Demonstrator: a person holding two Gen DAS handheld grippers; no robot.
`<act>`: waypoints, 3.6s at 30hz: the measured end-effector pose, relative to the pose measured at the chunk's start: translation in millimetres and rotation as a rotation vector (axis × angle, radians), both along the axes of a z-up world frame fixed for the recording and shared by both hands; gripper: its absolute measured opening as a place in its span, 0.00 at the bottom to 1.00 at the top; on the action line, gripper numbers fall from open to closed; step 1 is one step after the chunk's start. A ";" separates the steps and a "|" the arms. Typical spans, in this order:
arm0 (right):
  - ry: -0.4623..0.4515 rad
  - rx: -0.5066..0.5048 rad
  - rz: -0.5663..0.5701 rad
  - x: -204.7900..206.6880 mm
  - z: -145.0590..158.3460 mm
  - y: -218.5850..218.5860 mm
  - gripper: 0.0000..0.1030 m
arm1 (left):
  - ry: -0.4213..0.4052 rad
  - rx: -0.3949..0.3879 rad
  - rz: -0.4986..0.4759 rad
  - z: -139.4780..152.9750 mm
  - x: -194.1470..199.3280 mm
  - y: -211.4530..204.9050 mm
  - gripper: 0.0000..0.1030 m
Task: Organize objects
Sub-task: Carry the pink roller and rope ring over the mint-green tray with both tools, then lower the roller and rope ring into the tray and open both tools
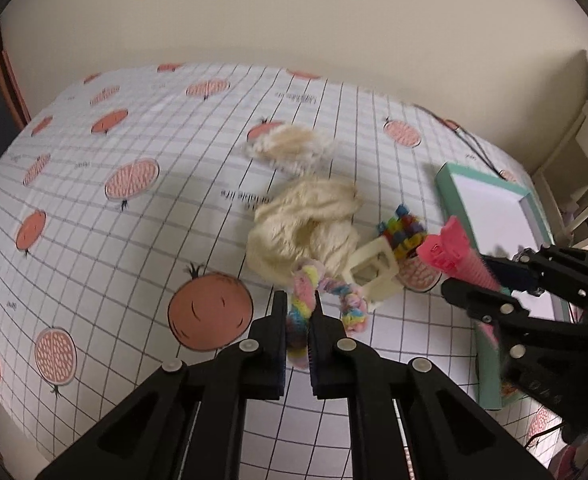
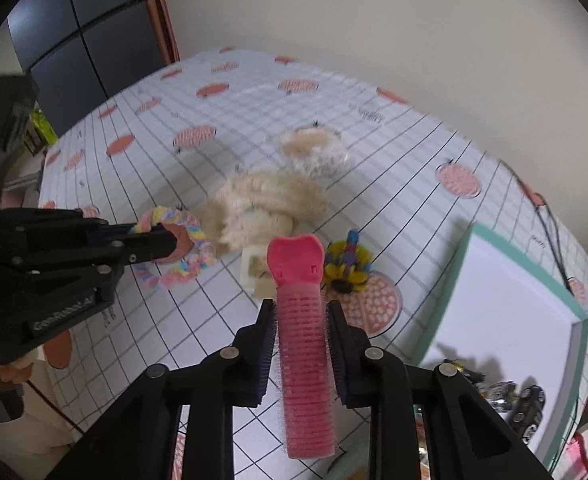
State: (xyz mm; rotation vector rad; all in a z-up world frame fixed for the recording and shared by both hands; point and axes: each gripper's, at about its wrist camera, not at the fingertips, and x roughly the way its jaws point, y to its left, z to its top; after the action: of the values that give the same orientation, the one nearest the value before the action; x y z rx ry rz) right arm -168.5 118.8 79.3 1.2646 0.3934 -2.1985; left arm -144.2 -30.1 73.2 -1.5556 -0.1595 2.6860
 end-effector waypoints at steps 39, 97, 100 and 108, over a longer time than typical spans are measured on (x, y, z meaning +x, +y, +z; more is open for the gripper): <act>0.085 -0.100 -0.453 -40.8 33.4 181.9 0.26 | 0.105 0.036 -0.186 42.3 -64.7 140.2 0.08; -0.029 -0.045 -0.603 -80.6 -24.2 194.0 0.29 | 0.035 0.004 -0.267 -12.7 -128.5 212.2 0.25; -0.027 -0.045 -0.602 -80.5 -23.1 193.6 0.31 | 0.042 0.009 -0.267 -8.4 -126.6 210.7 0.25; -0.006 -0.039 -0.590 -76.8 -14.2 190.6 0.38 | 0.064 0.016 -0.223 0.9 -126.1 198.0 0.35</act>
State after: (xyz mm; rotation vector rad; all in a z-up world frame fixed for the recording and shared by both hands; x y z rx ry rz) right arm -245.3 309.4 65.1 1.5047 -0.0412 -2.6617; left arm -270.4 167.9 74.1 -1.3888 -0.0046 2.5499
